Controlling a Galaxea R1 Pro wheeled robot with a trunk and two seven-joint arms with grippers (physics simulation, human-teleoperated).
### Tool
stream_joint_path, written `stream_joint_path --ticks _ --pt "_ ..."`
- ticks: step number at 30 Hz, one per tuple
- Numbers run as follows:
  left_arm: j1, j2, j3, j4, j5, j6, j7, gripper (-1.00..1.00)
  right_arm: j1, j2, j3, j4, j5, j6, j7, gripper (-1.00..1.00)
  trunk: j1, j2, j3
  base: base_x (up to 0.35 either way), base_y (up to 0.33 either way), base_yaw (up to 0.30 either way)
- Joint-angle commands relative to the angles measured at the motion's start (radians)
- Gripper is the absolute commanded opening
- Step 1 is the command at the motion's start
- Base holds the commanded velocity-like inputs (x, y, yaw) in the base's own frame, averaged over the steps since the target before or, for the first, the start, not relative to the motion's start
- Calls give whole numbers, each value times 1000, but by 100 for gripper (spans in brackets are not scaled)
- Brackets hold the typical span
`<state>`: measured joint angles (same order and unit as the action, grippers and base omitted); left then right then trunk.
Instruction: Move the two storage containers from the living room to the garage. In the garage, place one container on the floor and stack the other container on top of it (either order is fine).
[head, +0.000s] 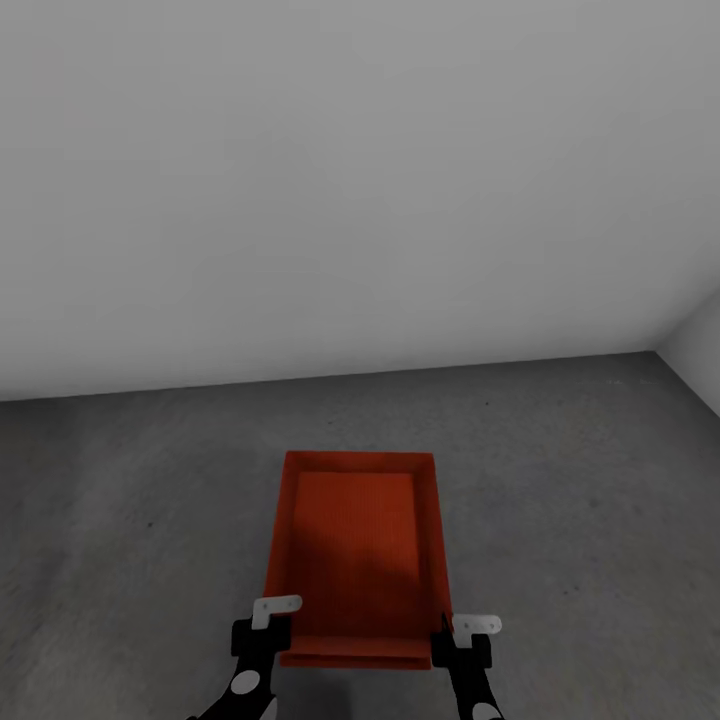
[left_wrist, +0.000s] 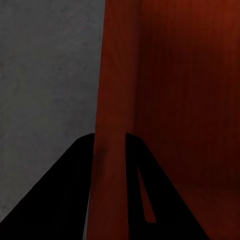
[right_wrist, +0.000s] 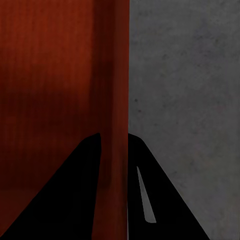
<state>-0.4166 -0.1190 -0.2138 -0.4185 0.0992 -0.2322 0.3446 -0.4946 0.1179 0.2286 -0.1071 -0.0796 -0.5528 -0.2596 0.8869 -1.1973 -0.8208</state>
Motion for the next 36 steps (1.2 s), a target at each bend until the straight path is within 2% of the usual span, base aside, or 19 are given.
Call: stream_joint_path --ticks 1,17,36 --pt "0 -2 2 4 28 -5 11 -100 -1 0 -18 -52 -22 -12 0 -100 4 -8 -4 0 0 0" --pt "-1 -2 2 4 28 -5 11 -100 -1 0 -18 -52 -22 -12 0 -100 65 -120 -54 0 0 0" --pt "-1 -3 1 19 24 -6 13 -100 -1 0 -18 -52 -22 -12 0 -100 65 -120 -54 0 0 0"
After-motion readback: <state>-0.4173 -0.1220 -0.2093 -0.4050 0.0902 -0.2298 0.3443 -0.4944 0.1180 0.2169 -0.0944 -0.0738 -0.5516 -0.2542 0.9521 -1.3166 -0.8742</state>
